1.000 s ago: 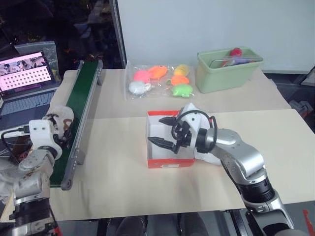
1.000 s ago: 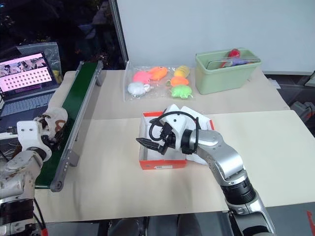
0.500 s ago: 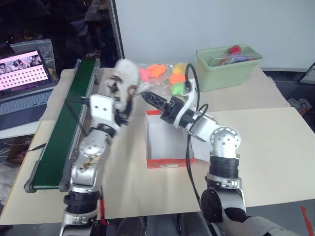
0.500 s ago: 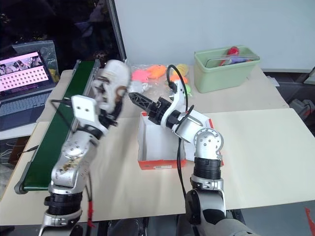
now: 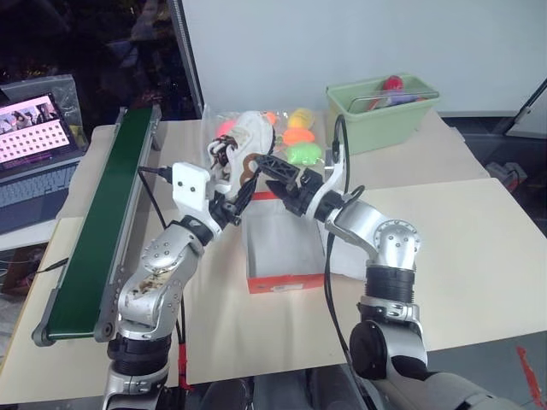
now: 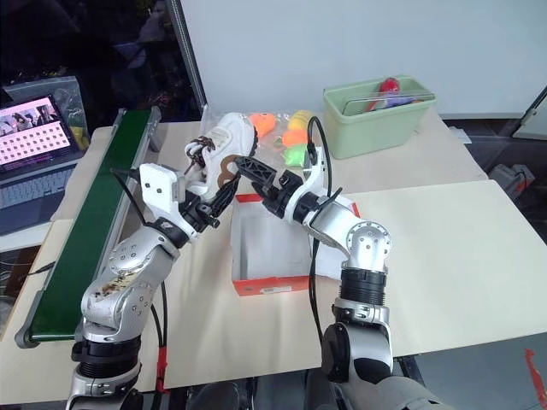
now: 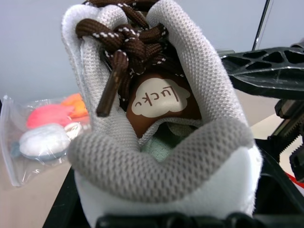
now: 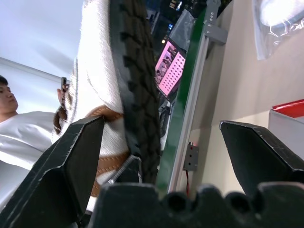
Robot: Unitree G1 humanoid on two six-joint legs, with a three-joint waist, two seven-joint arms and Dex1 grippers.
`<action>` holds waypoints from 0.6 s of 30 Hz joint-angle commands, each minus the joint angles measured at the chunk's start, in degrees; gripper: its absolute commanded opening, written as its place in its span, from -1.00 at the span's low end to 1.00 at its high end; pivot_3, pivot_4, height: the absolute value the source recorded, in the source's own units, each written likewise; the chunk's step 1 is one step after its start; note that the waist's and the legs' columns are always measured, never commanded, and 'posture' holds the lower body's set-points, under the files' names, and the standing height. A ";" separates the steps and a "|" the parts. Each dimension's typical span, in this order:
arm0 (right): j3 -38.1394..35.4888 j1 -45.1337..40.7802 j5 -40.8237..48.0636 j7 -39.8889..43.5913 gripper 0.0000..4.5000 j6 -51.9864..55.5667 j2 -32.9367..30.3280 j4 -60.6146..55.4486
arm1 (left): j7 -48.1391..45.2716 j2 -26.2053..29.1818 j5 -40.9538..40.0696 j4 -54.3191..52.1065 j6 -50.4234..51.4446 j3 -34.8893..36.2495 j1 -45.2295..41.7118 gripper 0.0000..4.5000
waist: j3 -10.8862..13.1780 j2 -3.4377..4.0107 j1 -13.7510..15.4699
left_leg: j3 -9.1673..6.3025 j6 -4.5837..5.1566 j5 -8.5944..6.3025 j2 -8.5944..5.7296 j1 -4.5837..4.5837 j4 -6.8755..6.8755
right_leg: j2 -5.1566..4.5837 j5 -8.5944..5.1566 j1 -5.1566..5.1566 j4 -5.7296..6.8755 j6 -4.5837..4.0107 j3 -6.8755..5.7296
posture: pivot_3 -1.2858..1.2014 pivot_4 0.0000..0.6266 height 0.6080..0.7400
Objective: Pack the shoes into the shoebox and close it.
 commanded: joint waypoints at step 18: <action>5.83 -4.21 2.83 -1.05 -0.71 -5.17 4.23 -2.23 | -2.95 0.68 -0.63 -2.00 1.08 -2.99 -2.01 0.10 | 0.00 0.01 0.02 | 0.24 0.04 -0.03 0.05 0.05 0.00 | 0.05 0.00 -0.02 0.00 0.00 0.15 | 0.03 -0.52 1.00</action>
